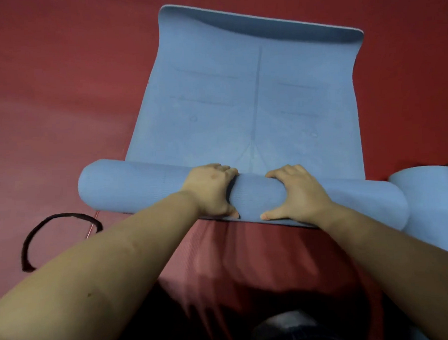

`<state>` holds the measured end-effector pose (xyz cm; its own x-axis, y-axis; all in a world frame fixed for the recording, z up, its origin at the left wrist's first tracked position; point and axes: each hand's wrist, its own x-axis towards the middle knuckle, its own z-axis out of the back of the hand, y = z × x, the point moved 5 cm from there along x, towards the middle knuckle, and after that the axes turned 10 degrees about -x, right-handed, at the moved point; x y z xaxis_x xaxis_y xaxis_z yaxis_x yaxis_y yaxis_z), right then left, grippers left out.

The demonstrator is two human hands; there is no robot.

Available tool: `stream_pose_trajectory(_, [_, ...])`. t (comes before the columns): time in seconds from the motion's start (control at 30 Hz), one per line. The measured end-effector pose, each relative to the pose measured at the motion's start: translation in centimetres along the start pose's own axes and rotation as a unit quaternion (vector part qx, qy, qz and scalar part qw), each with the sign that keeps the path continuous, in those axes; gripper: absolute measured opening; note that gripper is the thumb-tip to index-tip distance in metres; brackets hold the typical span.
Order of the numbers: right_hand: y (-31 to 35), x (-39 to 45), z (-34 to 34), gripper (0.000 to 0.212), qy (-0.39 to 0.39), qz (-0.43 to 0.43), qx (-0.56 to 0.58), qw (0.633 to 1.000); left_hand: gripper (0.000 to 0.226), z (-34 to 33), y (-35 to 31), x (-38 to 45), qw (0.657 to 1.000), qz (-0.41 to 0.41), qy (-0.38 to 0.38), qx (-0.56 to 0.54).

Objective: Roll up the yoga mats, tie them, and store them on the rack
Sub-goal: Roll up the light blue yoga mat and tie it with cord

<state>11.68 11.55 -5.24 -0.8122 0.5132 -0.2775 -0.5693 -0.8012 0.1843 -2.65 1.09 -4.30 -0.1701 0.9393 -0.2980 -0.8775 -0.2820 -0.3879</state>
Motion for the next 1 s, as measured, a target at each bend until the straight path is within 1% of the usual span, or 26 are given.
stream_pose_trajectory(0.13, [1.3, -5.4, -2.1, 0.093, 0.049, 0.029, 0.014, 0.998, 0.085, -3.2, -1.9, -5.3, 0.999, 0.009, 0.030, -0.015])
stream_pose_trajectory(0.23, [1.9, -8.3, -3.2, 0.095, 0.064, 0.042, 0.007, 0.997, 0.088, -4.8, -3.0, -8.2, 0.998, 0.029, 0.029, -0.040])
stream_pose_trajectory(0.27, [1.9, -8.9, -3.4, 0.094, 0.046, 0.033, -0.003, 0.998, 0.089, -5.0, -3.1, -8.5, 0.998, 0.034, 0.026, -0.048])
stream_pose_trajectory(0.33, [2.2, -9.8, -3.4, 0.088, -0.030, 0.026, -0.039, 0.998, 0.088, -4.8, -2.6, -8.4, 0.996, 0.048, 0.024, -0.077])
stream_pose_trajectory(0.4, [2.7, -10.6, -3.4, 0.079, -0.085, 0.031, -0.041, 0.995, 0.084, -4.3, -2.1, -7.6, 0.990, 0.068, 0.035, -0.118])
stream_pose_trajectory(0.47, [3.1, -10.9, -3.9, 0.071, -0.119, 0.037, -0.025, 0.992, 0.079, -3.7, -1.6, -6.6, 0.985, 0.075, 0.062, -0.145])
stream_pose_trajectory(0.53, [2.7, -10.2, -4.0, 0.066, -0.137, 0.036, -0.018, 0.990, 0.081, -3.3, -0.8, -5.8, 0.980, 0.078, 0.080, -0.162])
stream_pose_trajectory(0.57, [2.4, -9.2, -3.8, 0.065, -0.131, 0.038, -0.026, 0.990, 0.082, -3.1, -0.5, -5.5, 0.981, 0.075, 0.065, -0.169])
stream_pose_trajectory(0.6, [2.1, -8.1, -3.4, 0.064, -0.117, 0.040, -0.034, 0.992, 0.078, -2.6, -0.4, -5.3, 0.986, 0.052, 0.014, -0.160])
stream_pose_trajectory(0.63, [1.7, -6.8, -3.0, 0.064, -0.095, 0.038, -0.040, 0.994, 0.071, -2.2, -0.5, -5.4, 0.990, 0.017, -0.062, -0.129])
stream_pose_trajectory(0.67, [1.4, -5.5, -2.6, 0.067, -0.066, 0.033, -0.043, 0.996, 0.065, -2.3, -0.7, -5.9, 0.986, -0.011, -0.128, -0.103])
stream_pose_trajectory(0.7, [1.2, -4.3, -2.2, 0.070, -0.041, 0.030, -0.043, 0.998, 0.064, -2.8, -1.0, -6.6, 0.981, -0.024, -0.165, -0.096])
stream_pose_trajectory(0.73, [1.0, -3.4, -2.0, 0.073, -0.022, 0.028, -0.040, 0.999, 0.067, -3.6, -1.2, -7.0, 0.980, -0.029, -0.171, -0.097])
stream_pose_trajectory(0.77, [0.8, -2.9, -2.1, 0.073, -0.024, 0.025, -0.040, 0.999, 0.070, -4.5, -1.3, -7.2, 0.981, -0.031, -0.162, -0.099])
stream_pose_trajectory(0.8, [0.9, -2.9, -2.2, 0.069, -0.050, 0.019, -0.047, 0.997, 0.074, -5.0, -1.1, -7.2, 0.982, -0.035, -0.160, -0.098])
stream_pose_trajectory(0.87, [1.7, -4.3, -2.1, 0.059, -0.131, 0.001, -0.049, 0.990, 0.077, -4.6, -0.3, -6.2, 0.982, -0.037, -0.154, -0.101])
stream_pose_trajectory(0.9, [2.2, -5.2, -2.6, 0.058, -0.159, -0.007, -0.045, 0.986, 0.080, -4.1, 0.0, -5.5, 0.984, -0.031, -0.136, -0.108])
stream_pose_trajectory(0.93, [3.0, -6.1, -2.9, 0.060, -0.174, -0.012, -0.042, 0.984, 0.082, -3.2, 0.3, -4.9, 0.985, -0.022, -0.122, -0.117])
stream_pose_trajectory(1.0, [3.7, -6.1, -3.3, 0.065, -0.171, -0.025, -0.036, 0.984, 0.084, -1.7, 1.3, -3.0, 0.987, 0.004, -0.082, -0.135])
